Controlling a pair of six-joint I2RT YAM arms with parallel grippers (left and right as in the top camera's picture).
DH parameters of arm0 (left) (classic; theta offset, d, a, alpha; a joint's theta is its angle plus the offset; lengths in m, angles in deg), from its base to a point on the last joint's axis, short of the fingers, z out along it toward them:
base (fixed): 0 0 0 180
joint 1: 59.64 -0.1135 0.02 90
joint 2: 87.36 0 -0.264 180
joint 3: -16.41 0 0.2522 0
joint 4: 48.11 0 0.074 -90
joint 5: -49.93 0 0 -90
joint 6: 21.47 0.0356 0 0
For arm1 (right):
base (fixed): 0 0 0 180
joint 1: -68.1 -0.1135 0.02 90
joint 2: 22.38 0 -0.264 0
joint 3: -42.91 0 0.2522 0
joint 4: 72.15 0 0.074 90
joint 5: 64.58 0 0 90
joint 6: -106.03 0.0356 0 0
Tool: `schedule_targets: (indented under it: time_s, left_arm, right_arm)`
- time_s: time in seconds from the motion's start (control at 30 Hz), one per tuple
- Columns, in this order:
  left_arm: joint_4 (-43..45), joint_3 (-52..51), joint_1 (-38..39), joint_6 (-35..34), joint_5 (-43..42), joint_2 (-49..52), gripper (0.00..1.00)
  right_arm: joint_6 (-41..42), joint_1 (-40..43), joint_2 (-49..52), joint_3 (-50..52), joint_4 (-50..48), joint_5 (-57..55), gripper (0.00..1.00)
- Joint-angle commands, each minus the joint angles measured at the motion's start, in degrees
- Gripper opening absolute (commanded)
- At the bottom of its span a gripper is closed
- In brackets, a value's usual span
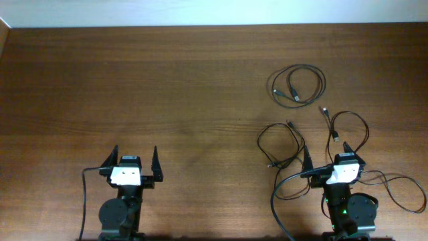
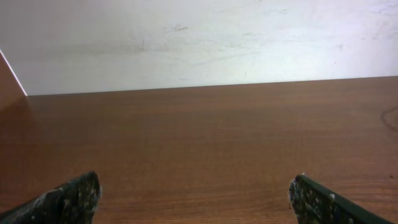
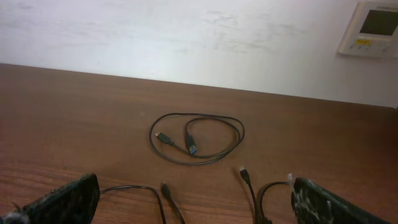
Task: Untangle cables
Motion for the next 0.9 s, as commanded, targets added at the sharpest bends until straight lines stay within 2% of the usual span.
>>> schedule_targets:
  time_s: [0.0,0.7,0.87]
  left_arm:
    - [-0.2,-0.1,-0.3,1.1,0.2,-0.3,0.99]
    - [-0.2,-0.1,-0.3,1.1,0.2,-0.3,0.99]
    - [-0.2,-0.1,-0.3,1.1,0.2,-0.3,0.99]
  right_arm:
    - [0.8,0.4,0.3,0.3,0.4,-0.9,0.98]
    - [0.8,0.1,-1.3,0.3,0.4,-0.9,0.98]
    - [0.8,-4.5,-1.3,0.3,0.4,-0.9,0.98]
